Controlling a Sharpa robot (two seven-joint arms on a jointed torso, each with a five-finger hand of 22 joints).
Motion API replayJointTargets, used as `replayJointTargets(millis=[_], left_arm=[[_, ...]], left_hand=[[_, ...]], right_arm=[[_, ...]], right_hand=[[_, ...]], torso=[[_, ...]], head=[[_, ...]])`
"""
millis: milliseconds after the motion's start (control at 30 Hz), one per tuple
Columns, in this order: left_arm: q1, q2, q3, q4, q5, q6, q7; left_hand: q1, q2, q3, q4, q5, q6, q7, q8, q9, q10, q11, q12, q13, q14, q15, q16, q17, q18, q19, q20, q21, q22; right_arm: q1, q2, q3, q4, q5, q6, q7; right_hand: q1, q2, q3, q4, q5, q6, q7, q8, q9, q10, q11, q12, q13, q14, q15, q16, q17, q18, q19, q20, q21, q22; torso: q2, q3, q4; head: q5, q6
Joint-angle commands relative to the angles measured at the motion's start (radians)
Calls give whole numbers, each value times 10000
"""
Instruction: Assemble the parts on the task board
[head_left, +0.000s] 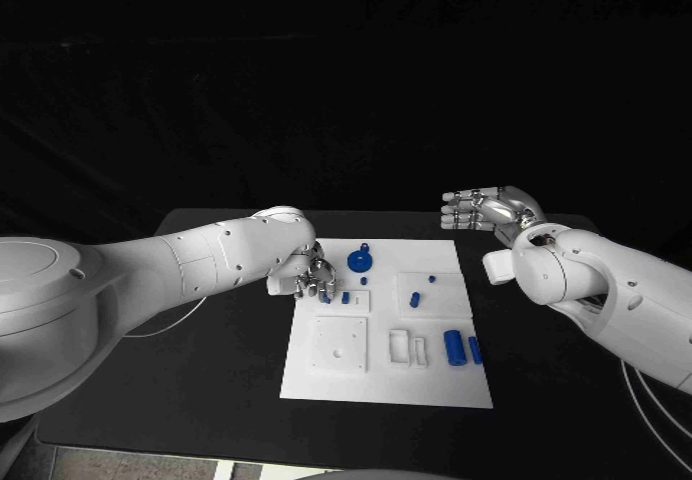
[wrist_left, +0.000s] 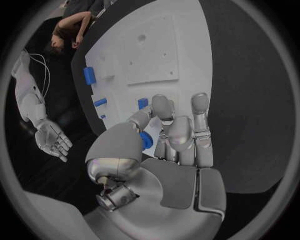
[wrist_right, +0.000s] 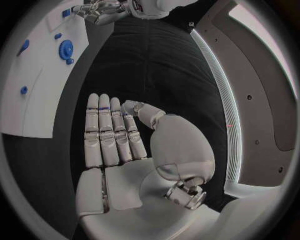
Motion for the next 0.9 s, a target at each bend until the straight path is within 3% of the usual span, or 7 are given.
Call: replayJointTargets(millis=[33,467,633,733,767,800,900], left_arm=[[-41,41,5,51,-372,132,168],[-99,52,4,91,-1013,83,180],[-108,48,4,95,-1162,51,183],[-110,43,4,98,-1173,58,180],[-111,40,4,99,-1172,62,181],[-111,38,4,100,-1169,65,183],[-112,30,4,104,-1156,61,193]], left_hand=[[159,78,-9,-12,45,2600,-1437,68,2375,410,-116,35,14,84,-13,53,7,96,-7,52,-58,176],[203,71,51,-24,190,2619,-1437,71,2357,410,-118,35,44,92,-15,61,33,125,-5,75,-43,179],[192,70,29,11,76,2620,-1439,73,2362,410,-118,34,56,91,-14,50,18,145,-2,91,-35,177],[173,10,-120,87,-193,2625,-1444,74,2375,411,-110,39,63,89,-7,33,-2,154,-9,112,-48,169],[139,-28,-368,200,31,2637,-1450,77,2383,413,-109,37,63,83,-7,22,-16,156,-9,113,-58,165],[376,66,-1211,344,548,2621,-1481,58,2391,408,-108,35,60,83,-4,16,-19,144,-5,113,-79,161],[569,88,-1811,472,449,2594,-1456,61,2338,413,-107,18,55,75,-3,-8,-47,147,4,117,-112,163]], right_arm=[[-1,2,5,14,-48,164,62],[-1,1,5,12,-48,179,59],[-1,3,5,10,-48,183,60],[-1,3,5,8,-48,182,59],[-1,2,5,8,-48,182,58],[-1,2,5,8,-48,182,58],[-1,-1,5,8,-48,181,53]], right_hand=[[5,-13,28,-18,66,-53,2,6,-15,-80,-1,-53,-15,-10,34,-21,-17,99,-69,-8,25,9],[-4,-16,40,-29,84,-53,2,6,-15,-85,1,-54,-15,-13,34,-21,-17,99,-95,-6,56,14],[-4,-16,40,-29,84,-53,2,6,-15,-85,1,-54,-15,-13,34,-21,-17,99,-95,-6,56,14],[-4,-16,40,-29,84,-53,2,6,-15,-85,1,-54,-15,-13,34,-21,-17,99,-95,-6,56,14],[-4,-16,40,-29,84,-53,2,6,-15,-85,1,-54,-15,-13,34,-21,-17,99,-95,-6,56,14],[-4,-16,40,-29,84,-53,2,6,-15,-85,1,-54,-15,-13,34,-21,-17,99,-95,-6,56,14],[-19,-22,40,-30,91,-61,6,4,-16,-84,6,-54,-15,-14,36,-22,-16,100,-111,-4,88,15]], torso=[[4,4,-1],[3,2,6],[1,0,4],[0,0,3],[-2,0,2],[-2,-1,1],[1,-1,9]], head=[[-13,-20],[-36,-30],[-39,-33],[-49,-41],[-49,-38],[-52,-37],[-58,-36]])
